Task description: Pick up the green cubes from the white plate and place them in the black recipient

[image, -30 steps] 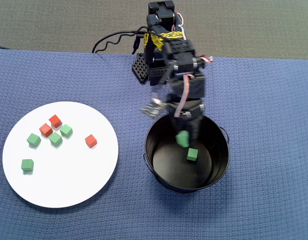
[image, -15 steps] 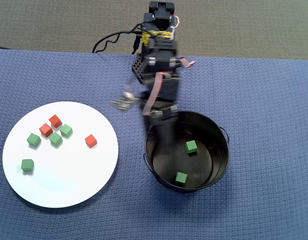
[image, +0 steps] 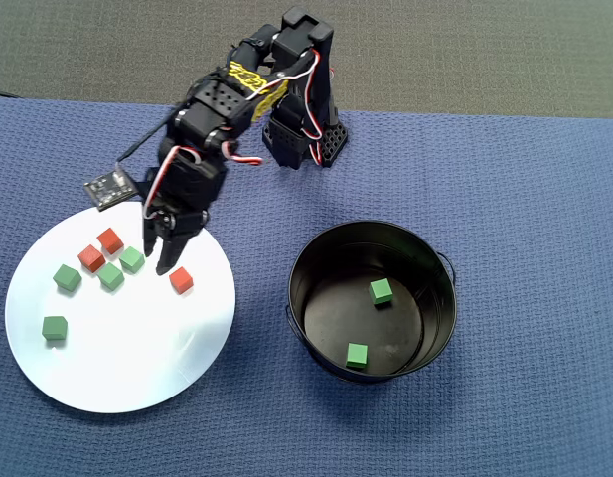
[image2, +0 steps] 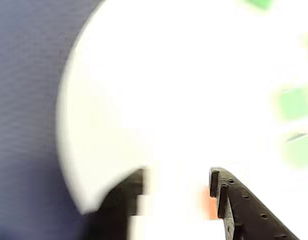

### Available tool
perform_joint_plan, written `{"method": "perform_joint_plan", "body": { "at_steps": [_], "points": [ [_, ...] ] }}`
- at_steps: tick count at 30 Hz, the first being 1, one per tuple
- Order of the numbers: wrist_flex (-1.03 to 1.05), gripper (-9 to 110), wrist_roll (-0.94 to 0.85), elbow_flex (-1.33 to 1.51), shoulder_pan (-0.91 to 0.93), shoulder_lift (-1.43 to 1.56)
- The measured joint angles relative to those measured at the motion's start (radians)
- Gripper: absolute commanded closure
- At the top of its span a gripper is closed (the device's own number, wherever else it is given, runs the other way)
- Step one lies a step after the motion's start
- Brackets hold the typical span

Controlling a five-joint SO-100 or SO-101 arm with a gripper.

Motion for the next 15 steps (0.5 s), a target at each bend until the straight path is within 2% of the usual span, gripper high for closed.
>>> {"method": "perform_joint_plan", "body": {
  "at_steps": [7, 15],
  "points": [
    [0.021, 79, -0.367, 0.015, 0.094, -0.081],
    [0.057, 80, -0.512, 0.012, 0.107, -0.167]
  ]
}}
